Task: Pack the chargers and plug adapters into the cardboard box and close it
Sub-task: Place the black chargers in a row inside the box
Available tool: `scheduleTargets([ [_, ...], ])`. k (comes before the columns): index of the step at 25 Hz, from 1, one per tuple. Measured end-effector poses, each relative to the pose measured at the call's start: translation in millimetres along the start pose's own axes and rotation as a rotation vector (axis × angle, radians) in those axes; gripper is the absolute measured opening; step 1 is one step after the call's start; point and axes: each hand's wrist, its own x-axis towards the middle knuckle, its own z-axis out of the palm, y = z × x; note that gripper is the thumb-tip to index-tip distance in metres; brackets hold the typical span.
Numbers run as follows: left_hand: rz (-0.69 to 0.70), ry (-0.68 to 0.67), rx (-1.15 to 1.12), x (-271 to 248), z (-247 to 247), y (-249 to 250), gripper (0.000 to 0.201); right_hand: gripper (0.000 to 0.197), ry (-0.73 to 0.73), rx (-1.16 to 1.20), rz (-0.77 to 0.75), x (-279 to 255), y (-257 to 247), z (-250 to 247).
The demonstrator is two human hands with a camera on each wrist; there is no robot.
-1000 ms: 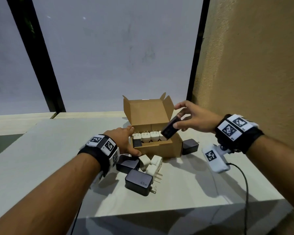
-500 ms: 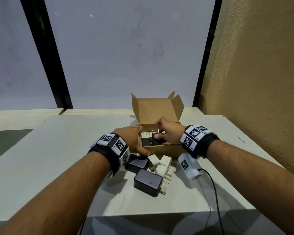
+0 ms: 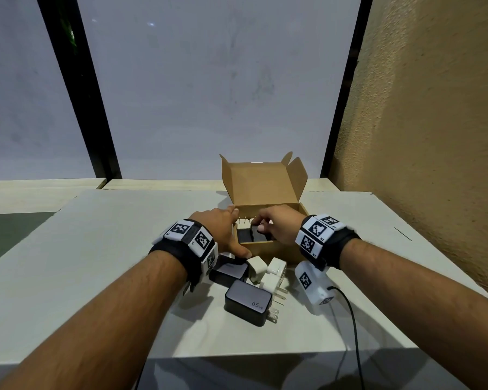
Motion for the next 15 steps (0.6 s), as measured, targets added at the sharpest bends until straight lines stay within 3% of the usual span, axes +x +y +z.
scheduleTargets([
  [10,0.013,-0.01,-0.001,4.3,2.4,-2.2,0.108,0.038,-0.154,-0.261,-0.04,-2.9,-8.4,-13.3],
  [15,0.011,-0.018,0.011,4.9,2.8,-1.2,0.107,0.034,0.017,-0.022,-0.026,-22.3,26.2,-57.4],
])
